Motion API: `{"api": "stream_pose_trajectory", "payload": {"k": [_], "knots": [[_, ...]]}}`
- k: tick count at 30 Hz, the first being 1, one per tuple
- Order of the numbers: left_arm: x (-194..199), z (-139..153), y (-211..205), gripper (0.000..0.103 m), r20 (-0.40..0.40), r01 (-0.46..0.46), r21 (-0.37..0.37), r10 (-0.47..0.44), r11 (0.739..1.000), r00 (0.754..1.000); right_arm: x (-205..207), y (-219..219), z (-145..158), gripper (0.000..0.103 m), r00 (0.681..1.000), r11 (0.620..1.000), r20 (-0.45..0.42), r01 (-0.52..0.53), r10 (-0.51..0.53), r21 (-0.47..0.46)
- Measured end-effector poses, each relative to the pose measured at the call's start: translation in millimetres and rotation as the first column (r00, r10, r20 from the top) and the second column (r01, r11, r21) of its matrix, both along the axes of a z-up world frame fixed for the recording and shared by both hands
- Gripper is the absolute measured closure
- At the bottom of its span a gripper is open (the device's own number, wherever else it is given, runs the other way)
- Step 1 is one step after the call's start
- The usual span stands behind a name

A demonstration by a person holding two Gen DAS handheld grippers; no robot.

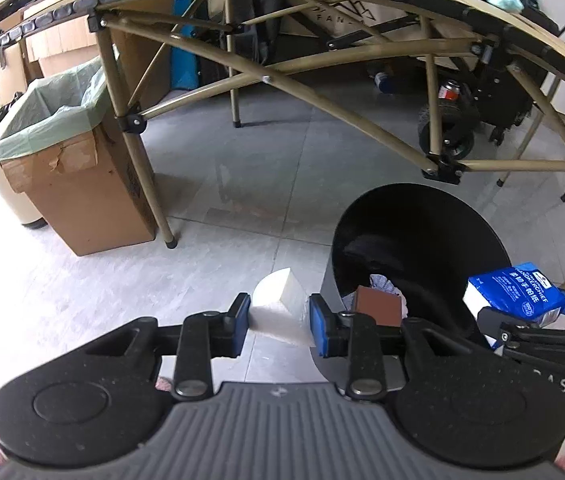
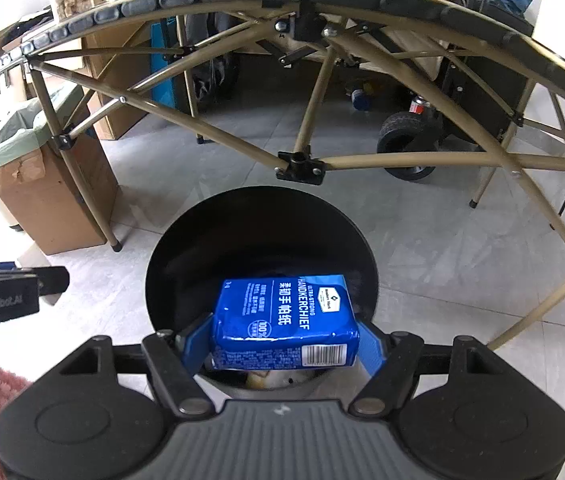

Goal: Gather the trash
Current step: 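Lower the tissue pack into the bin and open the right tool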

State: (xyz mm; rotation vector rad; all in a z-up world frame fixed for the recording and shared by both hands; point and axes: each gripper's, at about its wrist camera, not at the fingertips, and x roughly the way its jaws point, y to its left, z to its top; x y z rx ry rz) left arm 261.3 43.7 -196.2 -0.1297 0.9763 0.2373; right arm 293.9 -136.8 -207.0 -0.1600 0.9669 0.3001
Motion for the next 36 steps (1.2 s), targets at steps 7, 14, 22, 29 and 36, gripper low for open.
{"api": "stream_pose_trajectory", "payload": {"k": [7, 14, 22, 29, 36], "knots": [[9, -4, 9, 0.071, -0.014, -0.057, 0.005, 0.057, 0.998, 0.998, 24, 16, -10, 0.031, 1.000, 1.000, -0.010, -0.023, 0.023, -0.007], [23, -5, 26, 0.071, -0.012, -0.132, 0.007, 0.132, 0.991, 0.991, 48, 22, -27, 0.031, 0.997, 1.000, -0.077, -0.001, 0.002, 0.003], [28, -7, 30, 0.071, -0.017, -0.143, 0.017, 0.143, 0.990, 0.990, 67, 18, -46, 0.025, 0.984, 0.996, -0.160, 0.079, -0.072, 0.034], [28, -9, 31, 0.071, -0.026, -0.147, 0.016, 0.147, 0.989, 0.989, 69, 13, -45, 0.000, 0.982, 0.992, -0.155, 0.113, -0.104, 0.048], [29, -8, 29, 0.071, -0.026, -0.141, 0.022, 0.142, 0.990, 0.990, 68, 15, -41, 0.000, 0.981, 0.992, -0.163, 0.113, -0.104, 0.047]]}}
